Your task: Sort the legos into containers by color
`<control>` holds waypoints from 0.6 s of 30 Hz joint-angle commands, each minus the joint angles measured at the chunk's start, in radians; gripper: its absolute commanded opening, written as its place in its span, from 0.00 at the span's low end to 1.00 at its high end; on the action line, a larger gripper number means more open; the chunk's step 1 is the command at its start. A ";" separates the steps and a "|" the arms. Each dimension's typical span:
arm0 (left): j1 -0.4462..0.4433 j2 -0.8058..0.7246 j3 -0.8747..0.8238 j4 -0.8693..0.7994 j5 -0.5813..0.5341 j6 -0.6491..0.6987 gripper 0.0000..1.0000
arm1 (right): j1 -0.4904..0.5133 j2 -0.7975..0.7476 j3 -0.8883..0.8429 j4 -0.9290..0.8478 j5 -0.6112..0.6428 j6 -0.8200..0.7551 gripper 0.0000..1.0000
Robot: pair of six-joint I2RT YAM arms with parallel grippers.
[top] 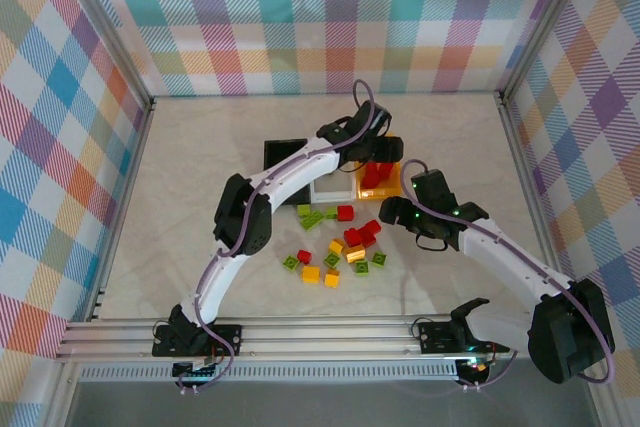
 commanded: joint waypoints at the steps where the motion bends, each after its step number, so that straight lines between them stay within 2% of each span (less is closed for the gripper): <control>1: 0.000 -0.092 0.019 -0.042 0.021 0.011 0.76 | 0.004 -0.006 -0.018 -0.011 -0.039 -0.013 0.84; 4: -0.001 -0.221 -0.109 0.002 0.026 0.016 0.79 | 0.010 0.005 -0.019 0.019 -0.090 -0.041 0.82; 9: -0.001 -0.563 -0.568 0.196 0.015 -0.025 0.89 | 0.084 0.072 0.019 0.041 -0.050 -0.055 0.82; 10: -0.001 -0.631 -0.659 0.214 0.002 -0.036 0.97 | 0.096 0.097 0.029 0.047 -0.044 -0.053 0.82; 11: 0.000 -0.700 -0.746 0.230 -0.009 -0.043 1.00 | 0.107 0.123 0.040 0.048 -0.036 -0.049 0.82; 14: -0.001 -0.886 -0.970 0.245 -0.059 -0.071 1.00 | 0.138 0.188 0.069 0.065 -0.018 -0.040 0.83; 18: -0.001 -1.105 -1.174 0.183 -0.149 -0.086 1.00 | 0.188 0.267 0.123 0.097 -0.009 -0.050 0.81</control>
